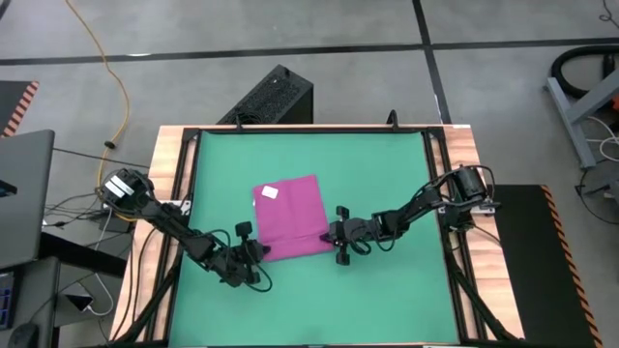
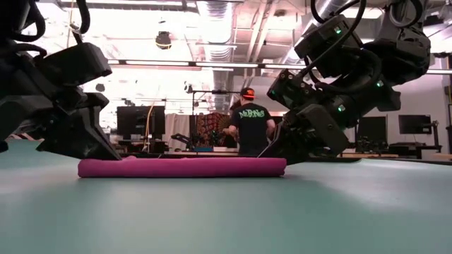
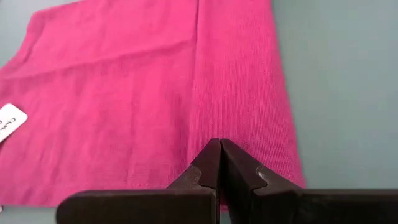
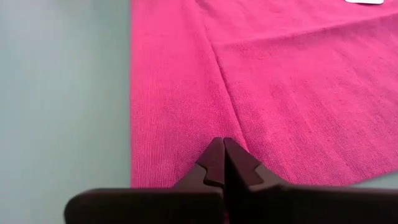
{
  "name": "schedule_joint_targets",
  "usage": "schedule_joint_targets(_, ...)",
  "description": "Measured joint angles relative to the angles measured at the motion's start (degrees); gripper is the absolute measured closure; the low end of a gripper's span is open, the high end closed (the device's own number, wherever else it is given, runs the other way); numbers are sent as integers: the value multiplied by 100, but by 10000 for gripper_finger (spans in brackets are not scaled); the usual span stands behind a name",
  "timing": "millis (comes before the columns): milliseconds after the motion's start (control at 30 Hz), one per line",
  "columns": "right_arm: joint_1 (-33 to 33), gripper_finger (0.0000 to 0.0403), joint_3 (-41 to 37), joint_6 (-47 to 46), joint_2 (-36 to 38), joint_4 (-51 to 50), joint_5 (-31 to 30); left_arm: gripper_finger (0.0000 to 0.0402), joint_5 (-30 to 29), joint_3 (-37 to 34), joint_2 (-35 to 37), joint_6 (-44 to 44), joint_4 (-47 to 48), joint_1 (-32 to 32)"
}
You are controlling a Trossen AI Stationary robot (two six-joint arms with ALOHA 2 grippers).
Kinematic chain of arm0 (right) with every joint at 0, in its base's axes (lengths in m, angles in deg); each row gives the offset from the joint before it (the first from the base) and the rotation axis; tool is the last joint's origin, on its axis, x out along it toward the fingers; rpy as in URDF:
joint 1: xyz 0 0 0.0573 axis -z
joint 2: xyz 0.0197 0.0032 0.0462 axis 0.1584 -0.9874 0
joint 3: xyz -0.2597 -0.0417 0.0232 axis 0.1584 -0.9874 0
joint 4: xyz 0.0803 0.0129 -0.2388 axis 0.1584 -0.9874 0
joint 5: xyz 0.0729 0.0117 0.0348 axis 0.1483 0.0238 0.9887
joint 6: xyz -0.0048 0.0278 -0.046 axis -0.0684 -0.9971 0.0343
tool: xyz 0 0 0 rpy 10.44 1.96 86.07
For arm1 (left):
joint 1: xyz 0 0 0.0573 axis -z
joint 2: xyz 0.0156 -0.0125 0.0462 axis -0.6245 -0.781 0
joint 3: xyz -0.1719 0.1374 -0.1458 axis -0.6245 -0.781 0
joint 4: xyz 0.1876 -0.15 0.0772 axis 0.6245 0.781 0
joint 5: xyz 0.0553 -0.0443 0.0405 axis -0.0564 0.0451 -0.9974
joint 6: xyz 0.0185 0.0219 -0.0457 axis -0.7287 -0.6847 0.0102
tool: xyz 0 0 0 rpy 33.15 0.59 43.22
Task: Roll towel
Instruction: Roll the violet towel
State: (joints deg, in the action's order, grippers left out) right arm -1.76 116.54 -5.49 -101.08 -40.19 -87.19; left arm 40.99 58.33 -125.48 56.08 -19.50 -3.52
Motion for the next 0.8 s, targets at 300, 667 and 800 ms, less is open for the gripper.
schedule_joint_targets(300, -28, 370, -22, 365, 569, -63, -154, 401, 205, 0, 4, 157, 104, -15)
schedule_joint_targets(667, -596, 275, -9, 1551, 1790, -716, 167, 401, 298, 0, 4, 321, 330, -15)
schedule_joint_targets(800, -802, 177, -9, 1843, 1454, -583, 109, 401, 331, 0, 4, 413, 426, -29)
